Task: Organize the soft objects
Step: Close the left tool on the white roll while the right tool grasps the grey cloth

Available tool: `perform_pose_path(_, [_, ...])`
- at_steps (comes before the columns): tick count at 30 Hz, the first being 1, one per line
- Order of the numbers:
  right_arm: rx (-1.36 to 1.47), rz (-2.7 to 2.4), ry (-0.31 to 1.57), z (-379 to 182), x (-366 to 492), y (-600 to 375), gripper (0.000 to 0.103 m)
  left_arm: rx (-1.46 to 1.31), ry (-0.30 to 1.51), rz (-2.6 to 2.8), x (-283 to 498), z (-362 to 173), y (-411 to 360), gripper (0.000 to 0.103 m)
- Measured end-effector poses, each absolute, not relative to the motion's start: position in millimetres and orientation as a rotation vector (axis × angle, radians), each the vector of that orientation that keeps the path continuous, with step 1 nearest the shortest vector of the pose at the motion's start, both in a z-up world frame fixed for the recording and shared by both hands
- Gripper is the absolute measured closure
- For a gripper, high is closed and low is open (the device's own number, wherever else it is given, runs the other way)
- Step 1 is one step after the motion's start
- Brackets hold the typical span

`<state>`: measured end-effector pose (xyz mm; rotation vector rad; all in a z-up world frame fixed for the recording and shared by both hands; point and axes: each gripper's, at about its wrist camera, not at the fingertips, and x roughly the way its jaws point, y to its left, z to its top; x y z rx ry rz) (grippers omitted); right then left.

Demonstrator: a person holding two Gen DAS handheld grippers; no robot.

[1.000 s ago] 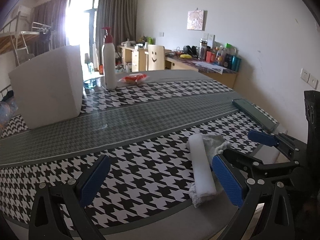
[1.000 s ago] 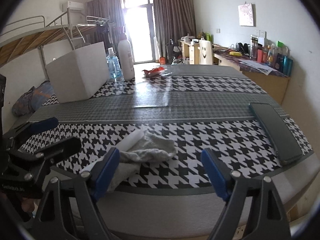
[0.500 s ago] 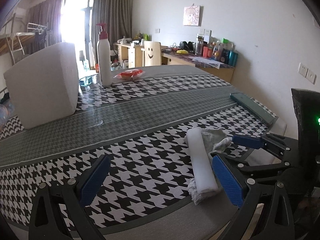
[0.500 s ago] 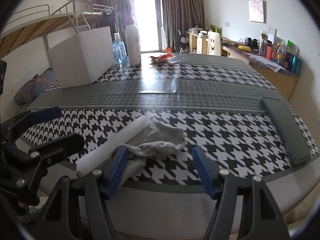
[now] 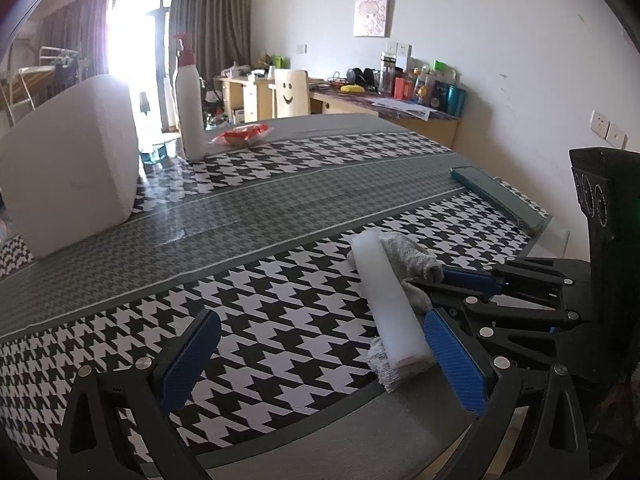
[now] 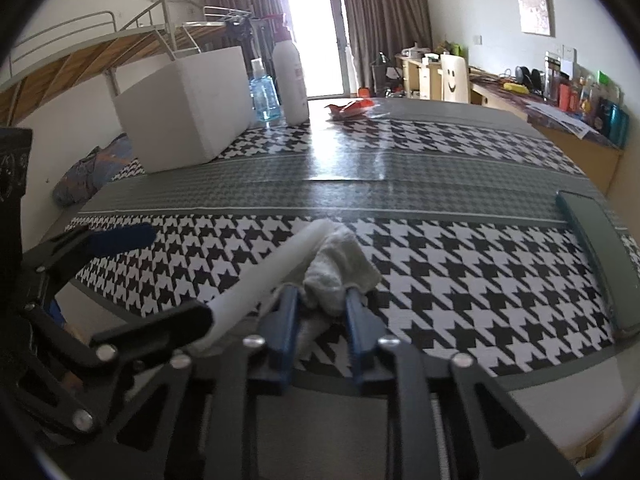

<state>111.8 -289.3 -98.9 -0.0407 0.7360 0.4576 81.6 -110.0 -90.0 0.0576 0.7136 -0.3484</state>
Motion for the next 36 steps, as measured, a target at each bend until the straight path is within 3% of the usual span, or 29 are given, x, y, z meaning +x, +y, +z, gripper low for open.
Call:
perform_pose_path(7, [-0.032, 0.458, 0.740, -98.7, 112.9, -295.8, 0.080, 0.086, 0.730, -0.405, 81.6, -94.1, -119.1, 0.003])
perform_pose_path(10, [-0.029, 0.459, 0.738, -99.1, 112.3, -296.1, 0.080, 0.088, 0.752, -0.433, 85.1, -96.1, -124.0, 0.012])
perform_pose_path(18, [-0.004, 0.472, 0.741, -99.6, 112.6, -300.2, 0.080, 0.092, 0.805, -0.447, 92.4, -102.7, -128.3, 0.047])
perform_pose_path(23, [0.002, 0.476, 0.738, -99.9, 112.2, -300.3, 0.079, 0.073, 0.791, -0.417, 94.7, -96.6, -118.9, 0.053])
perform_pose_path(36, [0.008, 0.480, 0.727, -100.5, 111.0, -299.9, 0.079, 0.144, 0.809, -0.412, 113.1, -94.4, -130.6, 0.053])
